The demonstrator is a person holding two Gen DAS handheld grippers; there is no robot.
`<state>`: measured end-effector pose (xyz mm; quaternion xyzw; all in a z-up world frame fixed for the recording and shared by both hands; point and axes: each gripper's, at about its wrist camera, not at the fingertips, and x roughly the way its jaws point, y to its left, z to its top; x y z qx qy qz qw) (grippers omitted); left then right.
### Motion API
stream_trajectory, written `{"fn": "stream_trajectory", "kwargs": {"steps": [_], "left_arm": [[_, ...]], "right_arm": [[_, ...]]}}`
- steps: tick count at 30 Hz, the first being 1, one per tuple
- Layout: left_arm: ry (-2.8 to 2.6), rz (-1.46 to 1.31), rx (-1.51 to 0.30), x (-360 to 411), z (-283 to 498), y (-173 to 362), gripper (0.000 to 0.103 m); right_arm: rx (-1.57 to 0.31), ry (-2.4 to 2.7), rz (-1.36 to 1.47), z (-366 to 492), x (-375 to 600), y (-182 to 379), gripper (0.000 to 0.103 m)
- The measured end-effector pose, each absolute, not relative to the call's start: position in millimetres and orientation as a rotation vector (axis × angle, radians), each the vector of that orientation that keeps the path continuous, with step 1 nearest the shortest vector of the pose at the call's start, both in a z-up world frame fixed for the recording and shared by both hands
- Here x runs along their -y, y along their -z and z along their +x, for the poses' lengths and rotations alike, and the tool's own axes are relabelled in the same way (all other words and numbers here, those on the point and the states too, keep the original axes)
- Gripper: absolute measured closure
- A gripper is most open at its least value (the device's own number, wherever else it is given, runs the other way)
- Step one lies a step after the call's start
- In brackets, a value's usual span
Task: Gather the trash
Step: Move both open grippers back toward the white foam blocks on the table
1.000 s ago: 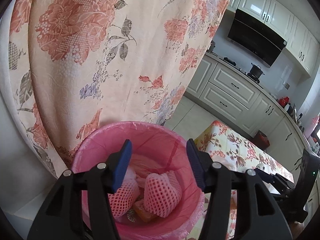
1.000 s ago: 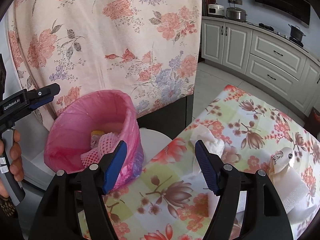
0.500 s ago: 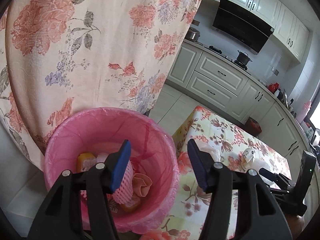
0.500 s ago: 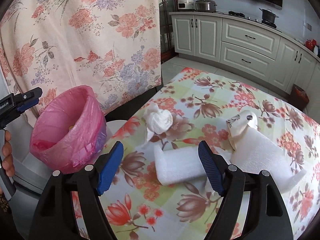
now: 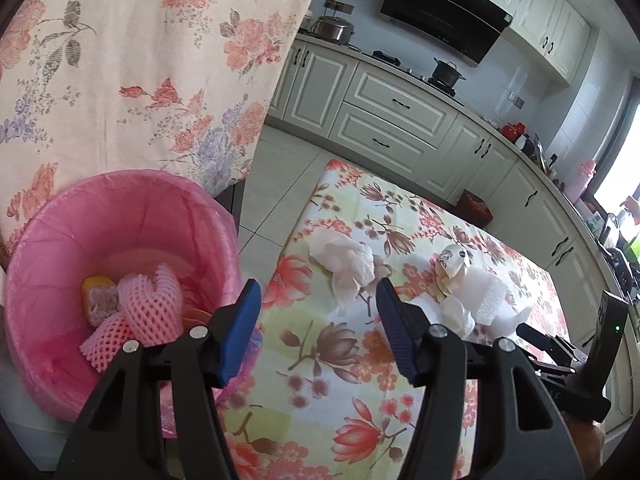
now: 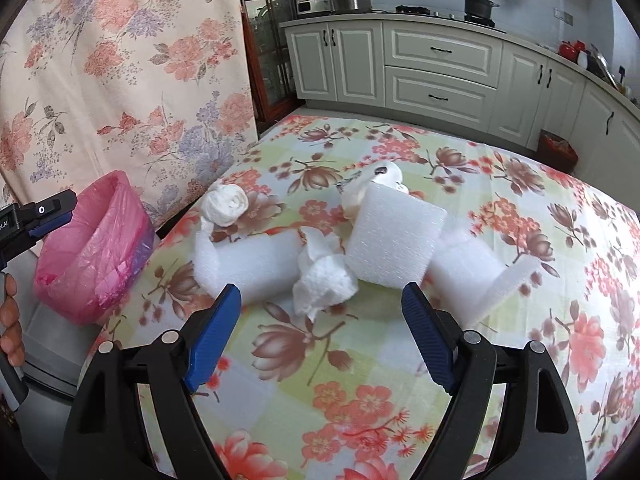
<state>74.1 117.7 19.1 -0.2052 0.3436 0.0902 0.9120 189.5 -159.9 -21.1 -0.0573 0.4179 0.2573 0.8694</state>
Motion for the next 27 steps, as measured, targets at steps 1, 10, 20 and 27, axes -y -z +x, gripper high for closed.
{"fn": "stream_trajectory", "kwargs": {"steps": [1,10,20,27], "left_arm": [[-0.178,-0.419,-0.714,-113.5,76.8,-17.6,0.045],[-0.113,-0.386,-0.763,-77.3,102.9,-7.3,0.045],[-0.064,-0.357,-0.799,-47.5,124.3,-0.8,0.041],[-0.040,-0.353,-0.844,-35.6,138.6,10.8,0.039]], "right_arm": [[-0.878,-0.528,-0.113,190.1,166.2,22.7,0.024],[-0.885,-0.449,-0.063,201.0,211.7,28.7,0.023],[-0.896,-0.396,-0.042,225.5,235.4,41.0,0.021],[-0.901,-0.383,-0.086,248.0,238.0,49.7,0.021]]}}
